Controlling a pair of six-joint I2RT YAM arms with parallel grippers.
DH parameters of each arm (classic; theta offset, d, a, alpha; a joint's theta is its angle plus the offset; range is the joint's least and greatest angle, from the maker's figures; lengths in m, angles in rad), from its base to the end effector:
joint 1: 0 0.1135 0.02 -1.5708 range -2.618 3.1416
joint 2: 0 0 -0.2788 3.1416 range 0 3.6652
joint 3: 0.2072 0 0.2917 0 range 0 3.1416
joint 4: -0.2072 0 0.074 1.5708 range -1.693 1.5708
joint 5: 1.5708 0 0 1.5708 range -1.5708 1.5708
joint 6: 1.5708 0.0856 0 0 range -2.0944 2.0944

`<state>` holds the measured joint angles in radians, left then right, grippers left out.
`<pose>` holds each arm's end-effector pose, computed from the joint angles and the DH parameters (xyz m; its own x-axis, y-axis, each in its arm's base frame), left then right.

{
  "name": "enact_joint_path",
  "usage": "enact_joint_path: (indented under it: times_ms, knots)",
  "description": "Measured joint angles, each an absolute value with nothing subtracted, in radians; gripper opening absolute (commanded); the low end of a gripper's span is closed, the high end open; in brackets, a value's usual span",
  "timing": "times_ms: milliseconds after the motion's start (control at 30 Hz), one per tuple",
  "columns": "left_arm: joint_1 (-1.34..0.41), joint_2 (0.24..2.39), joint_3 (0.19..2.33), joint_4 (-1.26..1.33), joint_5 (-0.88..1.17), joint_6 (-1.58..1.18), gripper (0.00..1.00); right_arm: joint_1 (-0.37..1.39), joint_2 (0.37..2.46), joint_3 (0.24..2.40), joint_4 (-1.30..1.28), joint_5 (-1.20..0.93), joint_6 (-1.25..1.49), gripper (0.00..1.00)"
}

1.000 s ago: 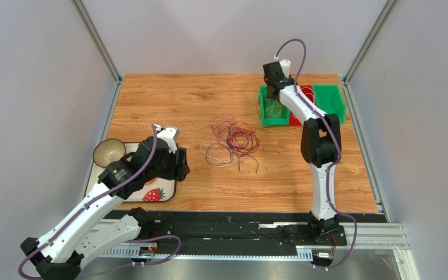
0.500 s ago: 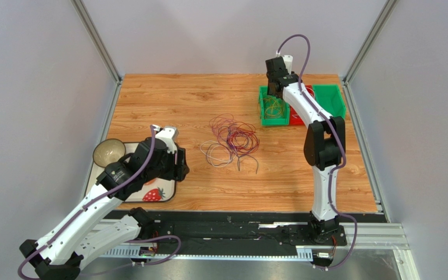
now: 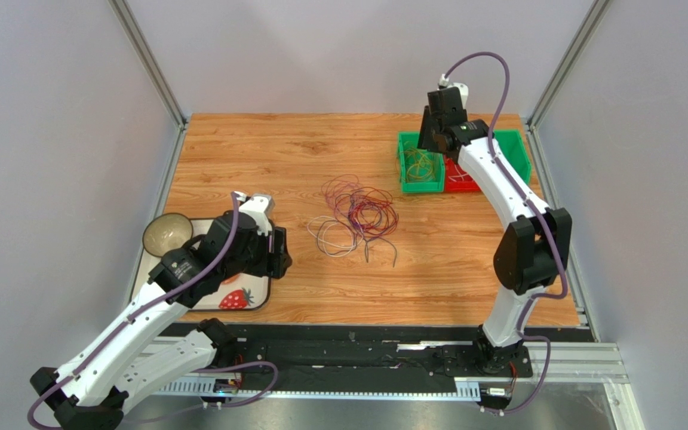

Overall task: Untangle the cables
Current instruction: Place the cable in the bin.

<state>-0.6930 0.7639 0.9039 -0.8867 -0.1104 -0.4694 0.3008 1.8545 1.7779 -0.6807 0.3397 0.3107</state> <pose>0.1674 -0.1267 0.2976 -0.7251 0.0177 -0.6884 0.2744 0.9243 -0.2653 0.4857 0.1208 0.3129 -0.6394 0.1035 -0.7619 0.1548 0.9879 0.0042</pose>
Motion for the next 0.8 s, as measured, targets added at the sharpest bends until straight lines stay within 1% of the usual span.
enact_joint_path:
  times_ms: [33, 67, 167, 200, 233, 267, 533, 800]
  knots:
    - [-0.693, 0.764, 0.904, -0.886, -0.11, -0.47, 0.8, 0.301, 1.829, 1.745, -0.683, 0.327, 0.315, 0.54]
    - [-0.693, 0.764, 0.904, -0.886, -0.11, -0.469, 0.85, 0.301, 1.797, 1.704, -0.683, 0.311, 0.319, 0.55]
    - [-0.693, 0.768, 0.904, -0.885, -0.106, -0.47, 0.91, 0.305, 1.7, 1.598, -0.684, 0.278, 0.331, 0.67]
    - [-0.693, 0.771, 0.904, -0.884, -0.106, -0.47, 0.91, 0.305, 1.665, 1.565, -0.683, 0.274, 0.334, 0.8]
    - [-0.693, 0.775, 0.904, -0.881, -0.105, -0.472, 0.93, 0.305, 1.62, 1.522, -0.684, 0.269, 0.339, 0.88]
    - [-0.693, 0.783, 0.904, -0.875, -0.102, -0.474, 0.93, 0.305, 1.578, 1.486, -0.685, 0.268, 0.346, 0.92]
    - [-0.693, 0.88, 0.88, -0.763, -0.051, -0.523, 0.9, 0.307, 1.253, 1.261, -0.692, 0.266, 0.374, 0.93]
    - [-0.693, 1.077, 0.902, -0.636, 0.023, -0.558, 0.84, 0.307, 1.063, 1.095, -0.709, 0.197, 0.439, 0.91]
